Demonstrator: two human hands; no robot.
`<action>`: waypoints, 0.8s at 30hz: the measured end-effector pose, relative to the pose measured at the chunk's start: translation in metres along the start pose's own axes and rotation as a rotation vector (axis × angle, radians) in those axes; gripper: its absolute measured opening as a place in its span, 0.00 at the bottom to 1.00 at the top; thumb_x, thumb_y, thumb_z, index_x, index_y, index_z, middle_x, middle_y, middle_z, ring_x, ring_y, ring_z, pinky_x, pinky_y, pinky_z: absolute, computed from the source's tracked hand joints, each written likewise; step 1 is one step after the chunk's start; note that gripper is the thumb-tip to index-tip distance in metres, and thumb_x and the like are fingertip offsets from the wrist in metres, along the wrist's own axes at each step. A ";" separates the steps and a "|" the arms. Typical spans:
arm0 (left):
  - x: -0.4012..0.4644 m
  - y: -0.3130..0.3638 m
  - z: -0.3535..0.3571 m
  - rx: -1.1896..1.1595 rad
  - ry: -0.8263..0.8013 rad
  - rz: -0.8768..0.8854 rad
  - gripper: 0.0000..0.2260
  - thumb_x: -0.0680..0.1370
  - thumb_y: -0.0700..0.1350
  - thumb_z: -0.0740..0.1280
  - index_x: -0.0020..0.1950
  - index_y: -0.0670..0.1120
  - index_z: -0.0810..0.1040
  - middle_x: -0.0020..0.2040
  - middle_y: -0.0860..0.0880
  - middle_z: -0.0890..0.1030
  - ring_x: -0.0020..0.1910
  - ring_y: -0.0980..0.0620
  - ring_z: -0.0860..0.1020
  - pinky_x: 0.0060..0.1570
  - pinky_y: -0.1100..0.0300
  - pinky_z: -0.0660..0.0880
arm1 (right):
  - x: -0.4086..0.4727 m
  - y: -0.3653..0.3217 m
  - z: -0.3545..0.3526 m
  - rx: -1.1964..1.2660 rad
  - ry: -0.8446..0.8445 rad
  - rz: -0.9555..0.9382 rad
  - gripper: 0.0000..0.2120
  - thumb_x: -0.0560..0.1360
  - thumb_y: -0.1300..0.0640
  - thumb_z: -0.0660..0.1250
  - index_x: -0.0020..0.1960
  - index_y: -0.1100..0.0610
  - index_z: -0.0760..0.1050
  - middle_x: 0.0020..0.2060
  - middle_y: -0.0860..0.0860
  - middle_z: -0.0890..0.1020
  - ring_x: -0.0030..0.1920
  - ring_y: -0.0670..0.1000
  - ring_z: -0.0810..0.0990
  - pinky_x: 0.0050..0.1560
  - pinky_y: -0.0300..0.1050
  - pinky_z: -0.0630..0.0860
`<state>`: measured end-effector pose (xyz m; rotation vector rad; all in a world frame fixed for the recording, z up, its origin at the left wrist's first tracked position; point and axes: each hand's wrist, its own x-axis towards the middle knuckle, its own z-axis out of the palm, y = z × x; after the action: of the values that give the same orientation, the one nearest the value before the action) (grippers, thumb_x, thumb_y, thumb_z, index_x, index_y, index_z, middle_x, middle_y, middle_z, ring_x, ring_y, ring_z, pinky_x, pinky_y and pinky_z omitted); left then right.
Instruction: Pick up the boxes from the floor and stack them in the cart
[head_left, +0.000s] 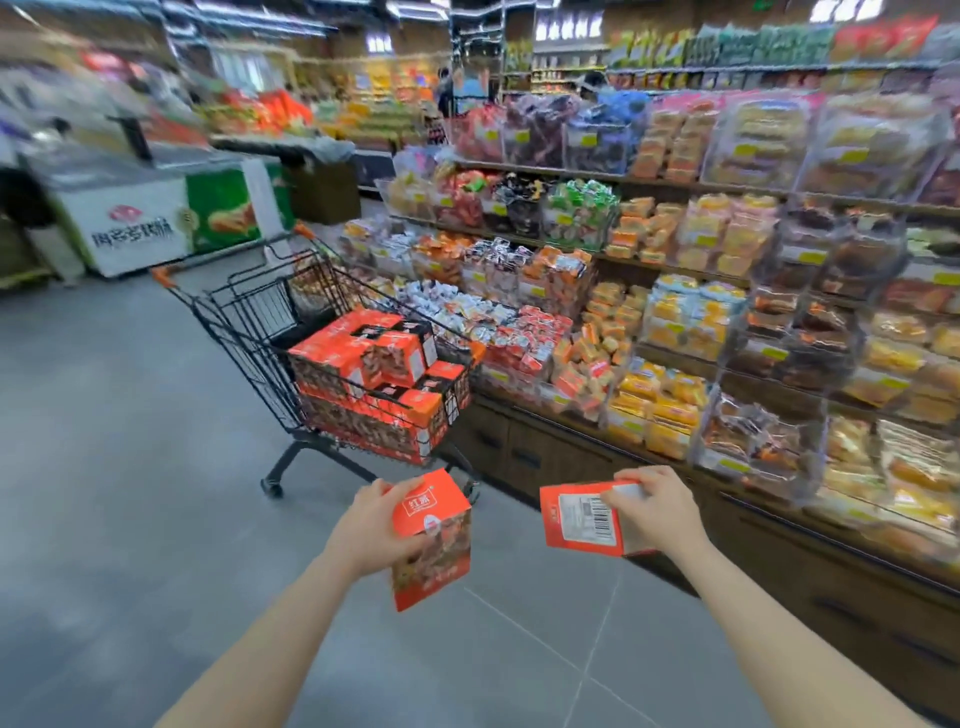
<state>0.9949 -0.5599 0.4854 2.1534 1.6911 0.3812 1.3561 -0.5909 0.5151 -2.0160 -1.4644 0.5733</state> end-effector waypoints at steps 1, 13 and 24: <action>0.013 -0.008 -0.003 0.004 0.004 -0.019 0.37 0.67 0.68 0.67 0.73 0.59 0.60 0.57 0.51 0.70 0.58 0.50 0.69 0.57 0.55 0.71 | 0.020 -0.009 0.009 0.009 -0.014 -0.030 0.17 0.69 0.43 0.72 0.56 0.48 0.78 0.56 0.47 0.72 0.52 0.43 0.70 0.51 0.40 0.66; 0.130 -0.093 -0.046 -0.033 0.143 -0.213 0.35 0.68 0.67 0.68 0.72 0.60 0.62 0.56 0.51 0.70 0.55 0.52 0.70 0.52 0.58 0.70 | 0.212 -0.112 0.108 0.119 -0.170 -0.110 0.15 0.68 0.47 0.73 0.52 0.51 0.82 0.55 0.51 0.80 0.52 0.49 0.77 0.50 0.43 0.68; 0.284 -0.201 -0.109 -0.082 0.144 -0.064 0.36 0.66 0.70 0.66 0.72 0.62 0.62 0.53 0.54 0.69 0.53 0.53 0.70 0.53 0.58 0.72 | 0.310 -0.206 0.200 0.117 -0.152 -0.050 0.16 0.69 0.45 0.71 0.53 0.51 0.82 0.54 0.50 0.78 0.49 0.47 0.73 0.49 0.42 0.66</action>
<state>0.8414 -0.2292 0.4877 2.0507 1.7835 0.5894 1.1781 -0.2079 0.5029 -1.8754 -1.5272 0.7872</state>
